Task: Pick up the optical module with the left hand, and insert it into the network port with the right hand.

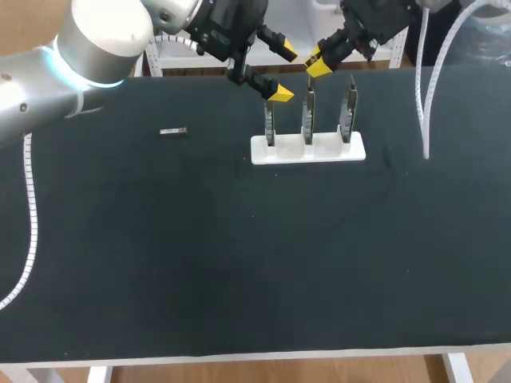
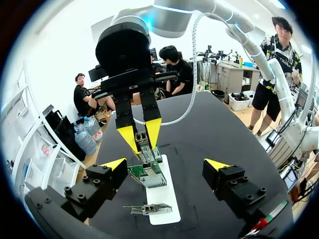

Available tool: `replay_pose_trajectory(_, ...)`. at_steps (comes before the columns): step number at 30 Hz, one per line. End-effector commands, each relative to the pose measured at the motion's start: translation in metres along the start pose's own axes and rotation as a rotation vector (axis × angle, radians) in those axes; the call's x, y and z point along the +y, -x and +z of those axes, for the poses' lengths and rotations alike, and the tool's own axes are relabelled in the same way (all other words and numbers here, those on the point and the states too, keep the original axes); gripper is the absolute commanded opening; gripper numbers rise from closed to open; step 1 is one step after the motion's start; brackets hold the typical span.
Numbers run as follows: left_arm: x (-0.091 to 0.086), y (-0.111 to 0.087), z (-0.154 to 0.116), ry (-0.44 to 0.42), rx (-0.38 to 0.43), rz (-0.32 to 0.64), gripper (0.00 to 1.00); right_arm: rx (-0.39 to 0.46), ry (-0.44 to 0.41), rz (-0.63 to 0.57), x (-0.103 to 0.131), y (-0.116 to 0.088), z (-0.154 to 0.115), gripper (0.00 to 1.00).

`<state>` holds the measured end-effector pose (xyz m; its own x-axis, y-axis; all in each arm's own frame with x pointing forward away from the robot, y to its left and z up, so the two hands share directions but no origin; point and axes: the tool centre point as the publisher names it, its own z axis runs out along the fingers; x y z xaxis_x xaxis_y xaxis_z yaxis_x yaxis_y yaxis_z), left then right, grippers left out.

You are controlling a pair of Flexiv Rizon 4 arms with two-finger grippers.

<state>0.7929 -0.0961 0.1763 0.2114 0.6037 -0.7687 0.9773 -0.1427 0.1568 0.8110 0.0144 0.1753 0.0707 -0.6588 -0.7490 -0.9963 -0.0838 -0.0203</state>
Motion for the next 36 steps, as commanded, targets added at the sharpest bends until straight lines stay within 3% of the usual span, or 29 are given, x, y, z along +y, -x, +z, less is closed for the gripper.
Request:
replay_pose_trajectory(1,0.0,0.0,0.0,0.0,0.003,0.001,1.0,0.034,-0.009,-0.013,0.002,0.009,-0.004,0.0)
replay_pose_trajectory(18,0.0,0.0,0.0,0.0,0.003,0.001,1.0,0.039,-0.045,0.009,0.009,0.001,-0.016,0.0)
replay_pose_trajectory(36,0.0,0.0,0.0,0.0,0.003,0.001,1.0,0.03,-0.031,0.01,0.01,0.001,-0.003,0.0)
